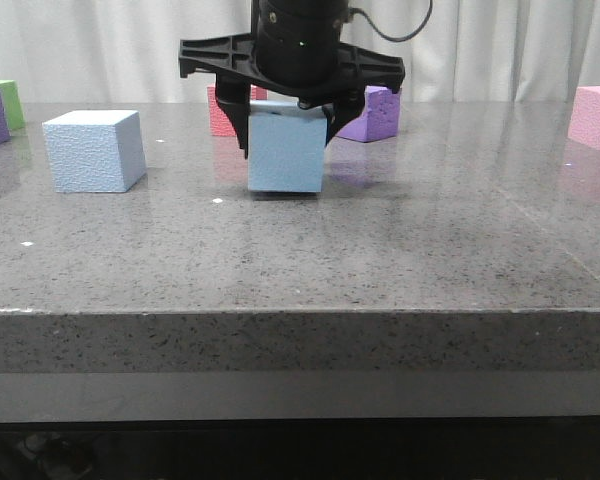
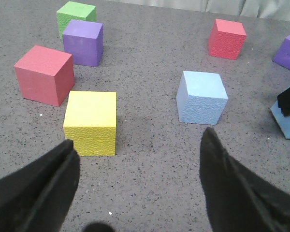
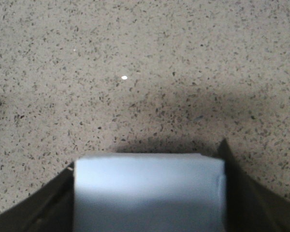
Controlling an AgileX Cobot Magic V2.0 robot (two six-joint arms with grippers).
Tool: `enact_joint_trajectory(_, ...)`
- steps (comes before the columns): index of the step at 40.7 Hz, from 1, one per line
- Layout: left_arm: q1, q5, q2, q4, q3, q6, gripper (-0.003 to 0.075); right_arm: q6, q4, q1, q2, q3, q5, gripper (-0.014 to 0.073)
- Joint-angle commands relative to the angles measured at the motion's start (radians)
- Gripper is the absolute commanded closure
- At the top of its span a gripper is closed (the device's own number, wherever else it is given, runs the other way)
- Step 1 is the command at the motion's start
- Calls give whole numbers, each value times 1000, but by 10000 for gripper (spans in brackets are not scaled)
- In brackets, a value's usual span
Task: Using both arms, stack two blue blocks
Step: 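Slide the held blue cube toward the table center and open the right gripper, then raise the right gripper away from the placed blue cube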
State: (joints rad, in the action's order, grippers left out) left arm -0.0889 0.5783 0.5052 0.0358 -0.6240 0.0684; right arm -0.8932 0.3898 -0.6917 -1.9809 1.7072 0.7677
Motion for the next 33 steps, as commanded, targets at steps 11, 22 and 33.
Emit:
enact_joint_trajectory(11, 2, -74, 11, 3, -30, -2, 206, 23, 19, -1, 125, 41, -13, -69)
enact_joint_trajectory(22, 2, -78, 11, 3, -30, -2, 206, 399, -53, 9, 329, 11, 139, -69)
enact_joint_trajectory(33, 2, -78, 11, 3, -30, -2, 206, 905, -408, 158, 584, -248, 47, -69)
